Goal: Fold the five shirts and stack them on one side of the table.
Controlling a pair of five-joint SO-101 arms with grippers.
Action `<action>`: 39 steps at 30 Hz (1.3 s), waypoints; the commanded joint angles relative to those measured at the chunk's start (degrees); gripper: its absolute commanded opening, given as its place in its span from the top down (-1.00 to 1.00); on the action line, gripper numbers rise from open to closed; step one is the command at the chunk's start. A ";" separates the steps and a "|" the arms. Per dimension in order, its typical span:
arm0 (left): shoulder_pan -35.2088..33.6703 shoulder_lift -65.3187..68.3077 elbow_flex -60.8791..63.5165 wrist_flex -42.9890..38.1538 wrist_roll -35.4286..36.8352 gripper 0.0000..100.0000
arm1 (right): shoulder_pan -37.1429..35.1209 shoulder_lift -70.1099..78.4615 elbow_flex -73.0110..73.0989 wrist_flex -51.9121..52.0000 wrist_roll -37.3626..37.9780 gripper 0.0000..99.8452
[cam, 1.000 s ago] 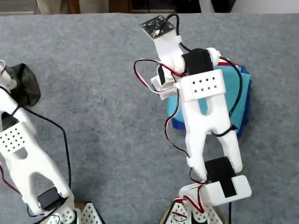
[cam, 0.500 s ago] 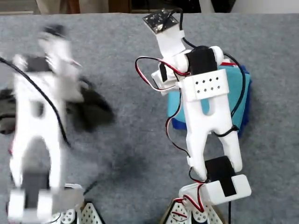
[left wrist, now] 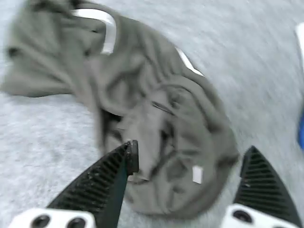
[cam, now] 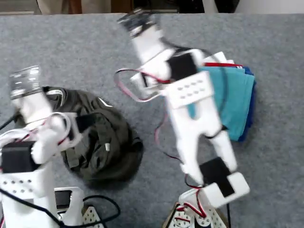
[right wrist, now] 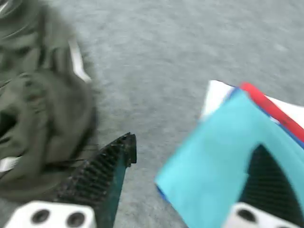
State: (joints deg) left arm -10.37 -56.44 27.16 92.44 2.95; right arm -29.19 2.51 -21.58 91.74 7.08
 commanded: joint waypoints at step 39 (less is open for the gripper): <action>-52.57 -1.10 19.69 -9.23 -8.09 0.28 | -17.10 46.37 -60.62 10.37 -7.21 1.00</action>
State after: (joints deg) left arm -60.22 -56.88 47.21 85.67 -4.53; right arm -43.60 58.95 -81.89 100.97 1.27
